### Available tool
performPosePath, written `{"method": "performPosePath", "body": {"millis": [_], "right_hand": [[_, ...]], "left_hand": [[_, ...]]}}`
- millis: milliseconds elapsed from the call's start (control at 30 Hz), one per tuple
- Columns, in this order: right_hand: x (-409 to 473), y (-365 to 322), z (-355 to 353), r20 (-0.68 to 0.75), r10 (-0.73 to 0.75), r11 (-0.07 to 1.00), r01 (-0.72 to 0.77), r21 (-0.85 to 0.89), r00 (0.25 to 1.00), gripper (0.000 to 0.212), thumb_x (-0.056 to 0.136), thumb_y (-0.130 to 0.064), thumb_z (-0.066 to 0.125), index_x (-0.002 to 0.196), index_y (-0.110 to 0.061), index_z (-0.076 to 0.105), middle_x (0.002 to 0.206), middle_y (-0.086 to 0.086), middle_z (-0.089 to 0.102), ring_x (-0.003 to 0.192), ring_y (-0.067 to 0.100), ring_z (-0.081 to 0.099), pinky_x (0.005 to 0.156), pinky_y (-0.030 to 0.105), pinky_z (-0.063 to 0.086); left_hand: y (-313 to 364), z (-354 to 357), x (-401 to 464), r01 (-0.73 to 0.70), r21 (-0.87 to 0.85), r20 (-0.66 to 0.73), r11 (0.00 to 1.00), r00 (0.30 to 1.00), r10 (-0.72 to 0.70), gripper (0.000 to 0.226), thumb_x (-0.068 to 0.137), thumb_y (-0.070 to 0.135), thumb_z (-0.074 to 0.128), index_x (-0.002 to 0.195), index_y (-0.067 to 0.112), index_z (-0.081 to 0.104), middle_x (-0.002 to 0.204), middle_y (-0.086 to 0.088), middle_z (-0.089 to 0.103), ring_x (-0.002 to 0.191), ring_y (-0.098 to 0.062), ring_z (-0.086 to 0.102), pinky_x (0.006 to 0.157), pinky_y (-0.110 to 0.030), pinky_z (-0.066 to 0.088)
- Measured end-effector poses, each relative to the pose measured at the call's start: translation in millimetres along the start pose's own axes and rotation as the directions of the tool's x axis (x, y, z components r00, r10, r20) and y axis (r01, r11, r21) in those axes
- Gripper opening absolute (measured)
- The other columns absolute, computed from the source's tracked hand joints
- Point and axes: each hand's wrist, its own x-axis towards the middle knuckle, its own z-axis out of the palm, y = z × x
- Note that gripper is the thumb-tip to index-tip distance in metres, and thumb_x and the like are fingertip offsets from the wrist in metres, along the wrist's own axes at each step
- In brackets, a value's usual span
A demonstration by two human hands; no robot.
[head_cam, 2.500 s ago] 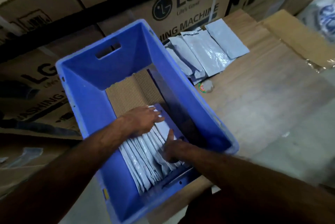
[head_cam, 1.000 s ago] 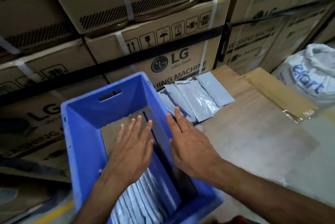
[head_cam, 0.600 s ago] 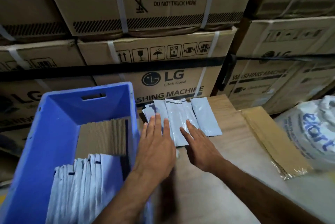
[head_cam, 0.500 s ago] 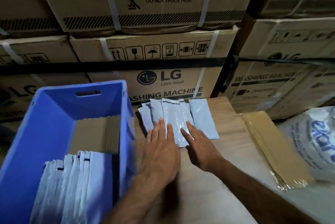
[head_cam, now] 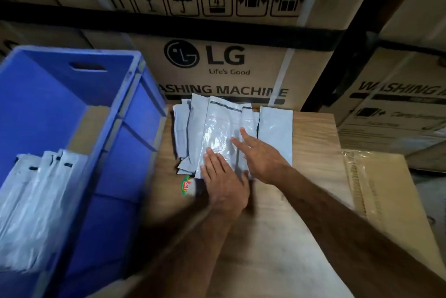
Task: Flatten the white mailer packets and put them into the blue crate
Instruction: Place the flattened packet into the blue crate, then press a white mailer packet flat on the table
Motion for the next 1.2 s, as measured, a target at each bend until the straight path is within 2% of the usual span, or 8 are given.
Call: {"method": "performPosePath", "body": {"millis": [200, 367, 467, 633, 700, 967, 1100, 1200], "right_hand": [[15.2, 23.3, 17.0, -0.091, -0.070, 0.996, 0.075, 0.056, 0.993, 0.063, 0.105, -0.016, 0.046, 0.161, -0.032, 0.020, 0.171, -0.004, 0.006, 0.146, 0.025, 0.038, 0.108, 0.032, 0.043], [14.3, 23.6, 27.1, -0.207, -0.071, 0.997, 0.075, 0.014, 0.976, 0.065, 0.102, -0.016, 0.052, 0.160, -0.025, 0.027, 0.170, 0.007, 0.015, 0.150, 0.029, 0.031, 0.120, 0.039, 0.029], [3.1, 11.5, 21.2, -0.275, -0.077, 0.995, 0.056, -0.084, 0.958, 0.079, 0.090, -0.018, 0.069, 0.159, -0.023, 0.030, 0.167, 0.014, 0.021, 0.153, 0.033, 0.025, 0.124, 0.042, 0.017], [-43.2, -19.3, 15.0, -0.436, -0.168, 0.986, 0.147, -0.083, 0.884, 0.065, 0.089, -0.019, 0.047, 0.154, -0.014, 0.043, 0.161, 0.018, 0.034, 0.148, 0.038, 0.033, 0.125, 0.053, 0.015], [-76.4, -33.7, 25.0, -0.452, -0.135, 0.991, 0.116, -0.068, 0.882, 0.070, 0.085, -0.013, 0.053, 0.154, -0.014, 0.042, 0.161, 0.015, 0.036, 0.148, 0.035, 0.034, 0.124, 0.055, 0.016], [-206.6, -91.5, 120.1, -0.255, 0.043, 0.995, -0.019, 0.095, 0.966, 0.068, 0.085, -0.020, 0.037, 0.153, -0.017, 0.046, 0.162, 0.015, 0.035, 0.148, 0.033, 0.036, 0.122, 0.053, 0.020], [-231.7, -116.9, 157.1, -0.108, 0.073, 0.991, -0.060, 0.118, 0.991, 0.073, 0.080, -0.021, 0.032, 0.150, -0.017, 0.049, 0.161, 0.018, 0.034, 0.147, 0.035, 0.037, 0.119, 0.051, 0.019], [-238.5, -123.3, 172.8, -0.064, 0.082, 0.989, -0.073, 0.129, 0.995, 0.074, 0.081, -0.021, 0.034, 0.155, -0.017, 0.042, 0.166, 0.016, 0.023, 0.153, 0.034, 0.025, 0.121, 0.052, 0.017]], "left_hand": [[-13.3, 23.7, 12.1, 0.052, 0.076, 0.004, 0.996, 0.999, -0.053, 0.072, 0.101, 0.029, 0.046, 0.158, -0.003, 0.018, 0.167, -0.025, -0.001, 0.156, -0.038, 0.001, 0.126, -0.052, 0.006], [-45.1, 15.2, 13.6, -0.073, 0.101, -0.055, 0.992, 0.995, 0.079, 0.060, 0.096, 0.013, 0.053, 0.152, -0.001, 0.037, 0.164, -0.024, 0.022, 0.153, -0.037, 0.021, 0.123, -0.050, 0.024], [-62.3, -5.4, -1.1, -0.207, 0.111, -0.095, 0.972, 0.971, 0.218, 0.053, 0.102, 0.019, 0.033, 0.150, -0.001, 0.042, 0.159, -0.019, 0.038, 0.148, -0.033, 0.035, 0.116, -0.048, 0.039], [-84.2, -47.0, -45.2, -0.397, 0.172, -0.076, 0.902, 0.907, 0.414, 0.054, 0.100, 0.016, 0.035, 0.153, 0.004, 0.041, 0.160, -0.012, 0.038, 0.150, -0.028, 0.032, 0.119, -0.045, 0.034], [-93.6, -57.6, -68.0, -0.462, 0.202, -0.079, 0.863, 0.871, 0.485, 0.054, 0.100, 0.015, 0.036, 0.152, 0.007, 0.043, 0.161, -0.010, 0.037, 0.151, -0.027, 0.031, 0.120, -0.045, 0.029], [-156.1, -36.0, -160.7, -0.657, 0.220, 0.140, 0.721, 0.752, 0.644, 0.068, 0.084, 0.006, 0.043, 0.151, 0.020, 0.048, 0.162, -0.005, 0.036, 0.150, -0.031, 0.032, 0.119, -0.045, 0.026], [-187.6, -12.1, -183.9, -0.662, 0.117, 0.362, 0.740, 0.722, 0.589, 0.080, 0.079, 0.006, 0.038, 0.156, 0.027, 0.034, 0.165, -0.002, 0.030, 0.151, -0.030, 0.030, 0.118, -0.040, 0.024], [-189.2, -9.1, -195.8, -0.623, 0.068, 0.374, 0.779, 0.740, 0.559, 0.071, 0.086, 0.012, 0.039, 0.156, 0.021, 0.035, 0.167, -0.009, 0.024, 0.152, -0.032, 0.028, 0.120, -0.041, 0.020]]}}
